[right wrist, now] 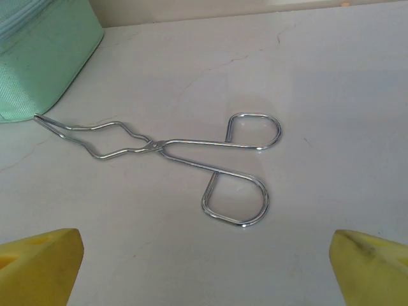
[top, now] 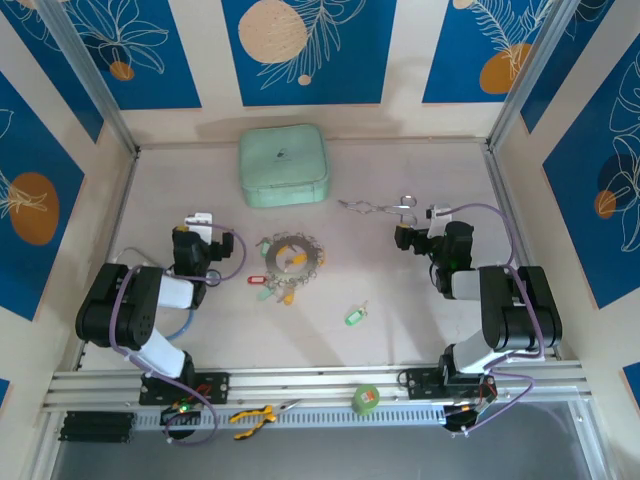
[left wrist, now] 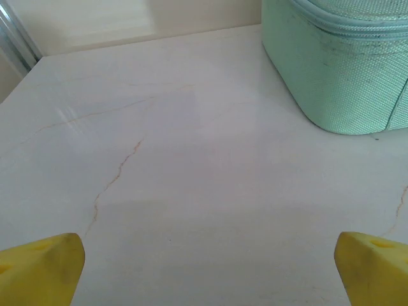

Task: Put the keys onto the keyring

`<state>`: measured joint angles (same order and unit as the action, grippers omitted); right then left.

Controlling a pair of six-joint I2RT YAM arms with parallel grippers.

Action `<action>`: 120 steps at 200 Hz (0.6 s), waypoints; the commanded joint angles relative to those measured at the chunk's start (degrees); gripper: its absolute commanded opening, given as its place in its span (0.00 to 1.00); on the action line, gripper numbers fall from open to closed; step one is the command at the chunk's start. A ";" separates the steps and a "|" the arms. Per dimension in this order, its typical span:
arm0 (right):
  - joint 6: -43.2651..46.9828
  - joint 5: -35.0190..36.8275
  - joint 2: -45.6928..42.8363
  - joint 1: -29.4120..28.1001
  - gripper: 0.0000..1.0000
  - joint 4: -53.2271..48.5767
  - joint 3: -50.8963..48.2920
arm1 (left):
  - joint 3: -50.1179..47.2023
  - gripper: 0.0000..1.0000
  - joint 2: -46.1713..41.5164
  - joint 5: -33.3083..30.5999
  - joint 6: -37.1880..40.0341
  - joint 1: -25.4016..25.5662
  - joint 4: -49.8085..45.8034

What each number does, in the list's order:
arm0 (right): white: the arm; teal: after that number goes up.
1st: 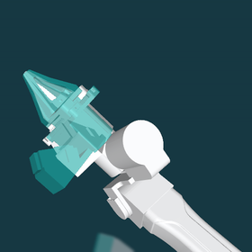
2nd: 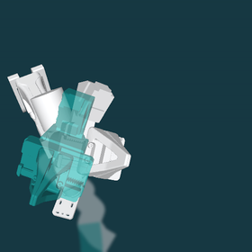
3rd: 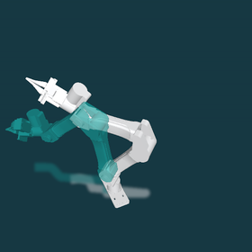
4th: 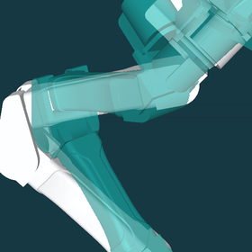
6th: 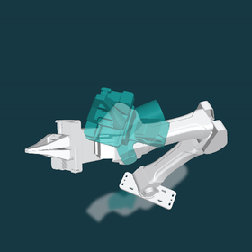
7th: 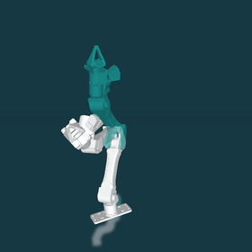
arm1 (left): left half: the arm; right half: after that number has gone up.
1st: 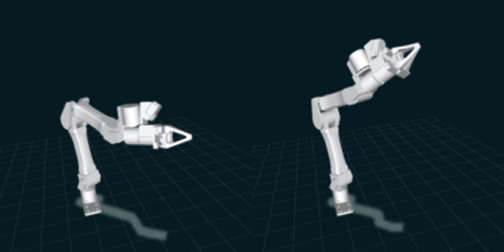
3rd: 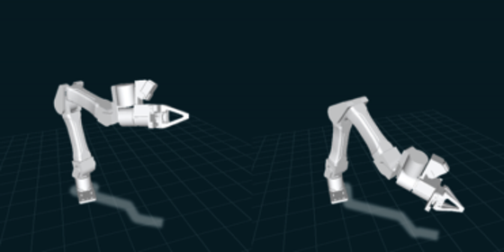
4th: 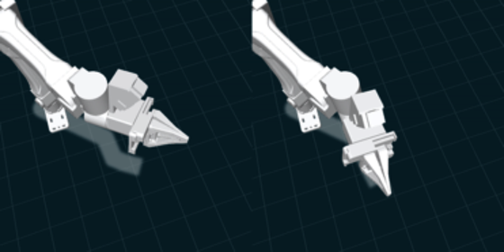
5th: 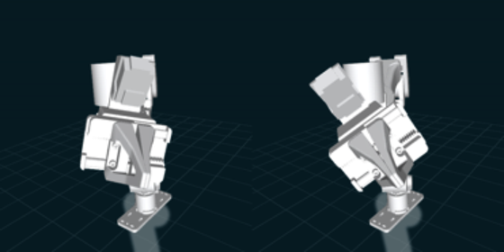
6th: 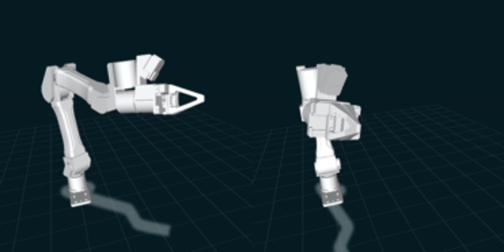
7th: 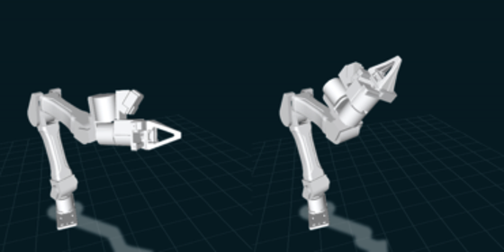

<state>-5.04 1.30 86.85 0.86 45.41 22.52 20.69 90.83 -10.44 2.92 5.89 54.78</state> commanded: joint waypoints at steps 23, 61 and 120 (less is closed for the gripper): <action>-0.28 0.66 0.43 -0.25 0.99 -0.06 1.72 | 0.31 1.00 -1.12 2.97 0.27 -0.35 0.10; -0.32 0.63 0.42 -0.20 0.99 0.08 1.66 | 0.32 1.00 -1.12 2.94 0.27 -0.36 0.14; -0.50 0.23 0.25 -0.07 1.00 0.22 1.52 | 0.39 1.00 -1.18 3.14 0.07 -0.46 -0.13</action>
<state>-5.06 1.30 86.85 0.86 45.39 22.52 20.69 90.80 -8.71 3.11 5.89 54.76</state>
